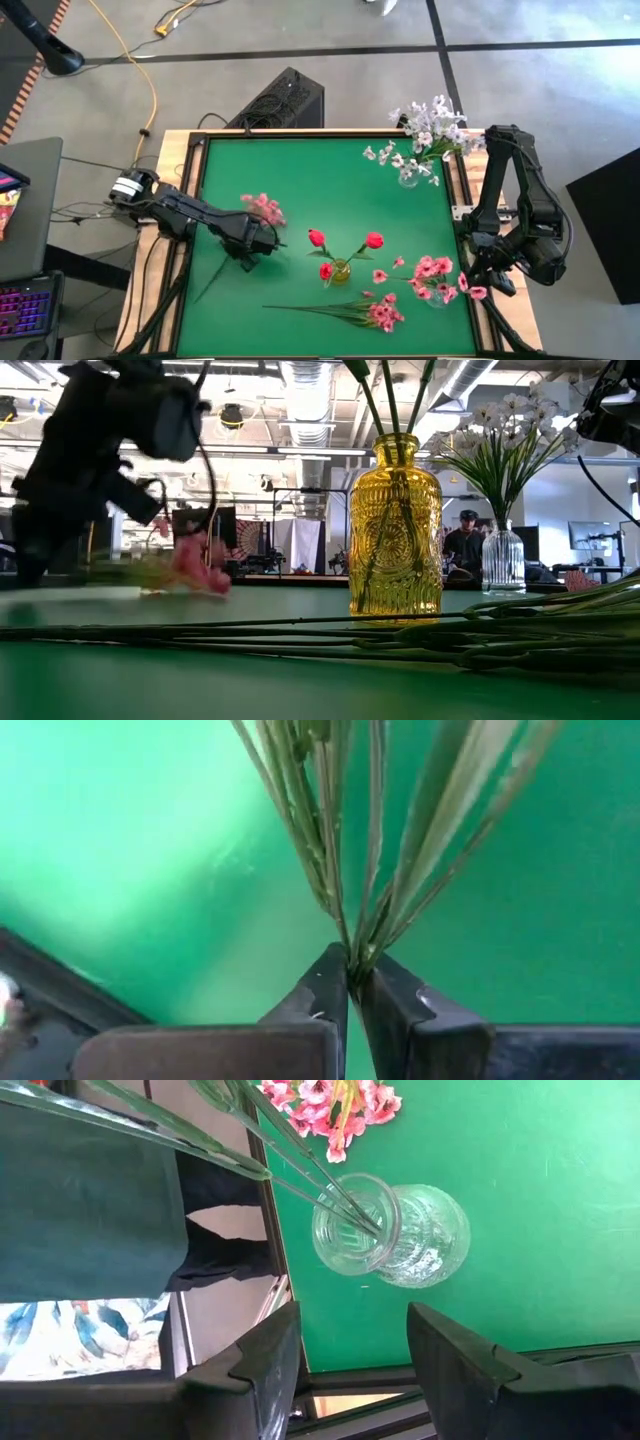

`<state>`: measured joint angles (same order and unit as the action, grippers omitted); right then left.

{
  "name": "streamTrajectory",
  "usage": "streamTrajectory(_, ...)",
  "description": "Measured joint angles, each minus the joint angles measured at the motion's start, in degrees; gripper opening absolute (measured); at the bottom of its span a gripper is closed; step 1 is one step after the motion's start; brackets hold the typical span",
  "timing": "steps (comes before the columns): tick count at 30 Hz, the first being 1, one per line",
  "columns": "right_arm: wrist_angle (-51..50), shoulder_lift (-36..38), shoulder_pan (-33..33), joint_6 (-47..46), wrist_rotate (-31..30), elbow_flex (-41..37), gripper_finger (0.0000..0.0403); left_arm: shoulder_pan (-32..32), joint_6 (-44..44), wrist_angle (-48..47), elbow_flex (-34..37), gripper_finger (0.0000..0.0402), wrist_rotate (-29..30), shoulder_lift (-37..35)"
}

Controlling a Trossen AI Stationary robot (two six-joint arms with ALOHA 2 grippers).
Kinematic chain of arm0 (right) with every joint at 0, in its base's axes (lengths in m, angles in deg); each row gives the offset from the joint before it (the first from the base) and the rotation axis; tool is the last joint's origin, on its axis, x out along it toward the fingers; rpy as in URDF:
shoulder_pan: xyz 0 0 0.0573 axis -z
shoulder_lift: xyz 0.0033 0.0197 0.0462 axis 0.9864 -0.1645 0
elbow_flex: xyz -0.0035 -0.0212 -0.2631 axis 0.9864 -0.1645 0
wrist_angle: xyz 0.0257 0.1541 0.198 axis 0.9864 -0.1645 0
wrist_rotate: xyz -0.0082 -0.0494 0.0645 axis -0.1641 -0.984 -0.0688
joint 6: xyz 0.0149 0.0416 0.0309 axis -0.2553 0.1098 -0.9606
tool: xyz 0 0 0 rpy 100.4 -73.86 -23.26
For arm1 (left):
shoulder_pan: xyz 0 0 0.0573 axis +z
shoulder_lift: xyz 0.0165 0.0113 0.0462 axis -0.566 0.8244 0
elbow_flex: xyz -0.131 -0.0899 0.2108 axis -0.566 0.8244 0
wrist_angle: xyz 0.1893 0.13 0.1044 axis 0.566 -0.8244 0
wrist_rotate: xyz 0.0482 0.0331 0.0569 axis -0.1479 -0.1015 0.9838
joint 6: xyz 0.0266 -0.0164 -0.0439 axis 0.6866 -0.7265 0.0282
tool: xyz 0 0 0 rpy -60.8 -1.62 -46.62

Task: Sort flowers into vase by color
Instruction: Put the left pink flowers into the bottom transparent vase

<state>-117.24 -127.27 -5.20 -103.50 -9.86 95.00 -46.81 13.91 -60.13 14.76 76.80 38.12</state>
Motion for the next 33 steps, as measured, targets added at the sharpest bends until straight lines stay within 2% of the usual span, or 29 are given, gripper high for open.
streamTrajectory(8,0.1,0.1,0.0,-0.8,1.0,0.0,0.0209,7.9,9.9,-1.7,-12.6,0.0009,9.4,-7.2)
streamTrajectory(12,-0.1,1.2,0.0,-3.9,8.6,0.0,0.0209,12.9,17.1,-0.4,-20.6,0.0009,15.6,-11.4)
streamTrajectory(16,-2.1,2.9,0.0,-11.0,13.0,0.0,0.0209,17.2,25.2,7.0,-27.0,0.0009,18.4,-14.4)
streamTrajectory(20,-4.7,4.2,0.1,-14.8,13.9,0.1,0.0205,19.6,34.1,19.3,-29.3,0.0009,17.5,-16.0)
streamTrajectory(25,-7.7,4.5,2.6,-14.9,13.8,0.1,0.0189,21.6,43.3,34.9,-29.4,0.0009,10.4,-16.3)
streamTrajectory(28,-8.5,4.5,5.3,-14.6,13.7,0.1,0.0179,21.9,46.9,44.9,-29.4,0.0009,6.1,-15.9)
streamTrajectory(33,-11.5,4.5,9.3,-14.2,13.6,0.1,0.0162,21.8,48.7,61.0,-29.4,0.0009,2.7,-15.0)
